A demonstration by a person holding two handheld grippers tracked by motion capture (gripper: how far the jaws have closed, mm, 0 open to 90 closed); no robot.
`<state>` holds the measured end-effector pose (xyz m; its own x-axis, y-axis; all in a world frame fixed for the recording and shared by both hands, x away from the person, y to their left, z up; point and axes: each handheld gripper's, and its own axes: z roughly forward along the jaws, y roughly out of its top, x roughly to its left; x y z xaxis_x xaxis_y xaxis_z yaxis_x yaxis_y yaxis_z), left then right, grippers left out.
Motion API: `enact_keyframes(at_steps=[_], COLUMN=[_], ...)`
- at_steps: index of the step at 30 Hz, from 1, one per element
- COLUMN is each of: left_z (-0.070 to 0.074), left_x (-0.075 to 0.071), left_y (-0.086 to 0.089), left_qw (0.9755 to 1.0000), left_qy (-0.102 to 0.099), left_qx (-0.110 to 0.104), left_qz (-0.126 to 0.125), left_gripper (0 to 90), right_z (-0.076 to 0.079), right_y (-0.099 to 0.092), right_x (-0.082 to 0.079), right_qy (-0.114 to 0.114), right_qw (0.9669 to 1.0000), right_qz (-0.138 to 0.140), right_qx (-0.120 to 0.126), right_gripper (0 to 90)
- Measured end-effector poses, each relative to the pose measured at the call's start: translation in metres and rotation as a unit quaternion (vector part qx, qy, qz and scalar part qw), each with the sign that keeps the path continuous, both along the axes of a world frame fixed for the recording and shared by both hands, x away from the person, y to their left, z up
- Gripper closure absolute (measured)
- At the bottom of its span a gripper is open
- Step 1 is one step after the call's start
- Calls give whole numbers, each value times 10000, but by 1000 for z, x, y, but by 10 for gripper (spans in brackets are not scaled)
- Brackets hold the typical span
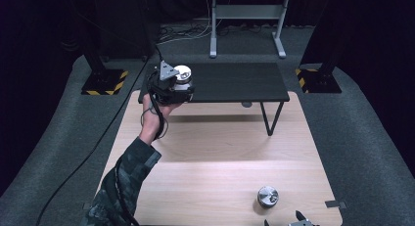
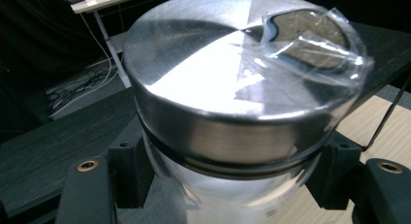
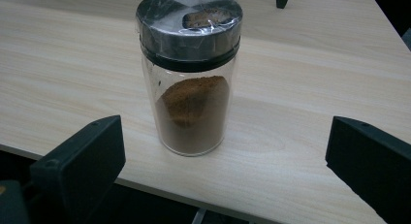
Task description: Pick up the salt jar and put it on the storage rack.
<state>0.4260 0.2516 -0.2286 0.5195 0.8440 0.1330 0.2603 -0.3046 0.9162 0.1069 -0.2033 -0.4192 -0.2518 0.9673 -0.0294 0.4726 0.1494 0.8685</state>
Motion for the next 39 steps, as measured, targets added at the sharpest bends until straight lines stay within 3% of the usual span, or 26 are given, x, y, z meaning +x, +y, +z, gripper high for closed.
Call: enact_keyframes(at_steps=[24, 27, 28, 39], left_z=[0, -3, -4, -9], left_x=[46, 50, 53, 54], left_y=[-34, -32, -28, -26], left_qw=[9986, 9982, 9974, 9977], left_qy=[511, 573, 656, 571], left_qx=[-64, -165, -297, -356], left_qz=[-89, -81, -87, -116], left_gripper=[311, 310, 311, 310], right_z=[0, 0, 0, 0], right_y=[-2, -3, -3, -1], right_x=[-1, -1, -1, -1], right_qy=[-12, -17, -20, -18], right_qw=[10000, 10000, 10000, 10000], right_qz=[-37, -41, -41, -16], right_qx=[22, 26, 28, 24], right_gripper=[0, 0, 0, 0])
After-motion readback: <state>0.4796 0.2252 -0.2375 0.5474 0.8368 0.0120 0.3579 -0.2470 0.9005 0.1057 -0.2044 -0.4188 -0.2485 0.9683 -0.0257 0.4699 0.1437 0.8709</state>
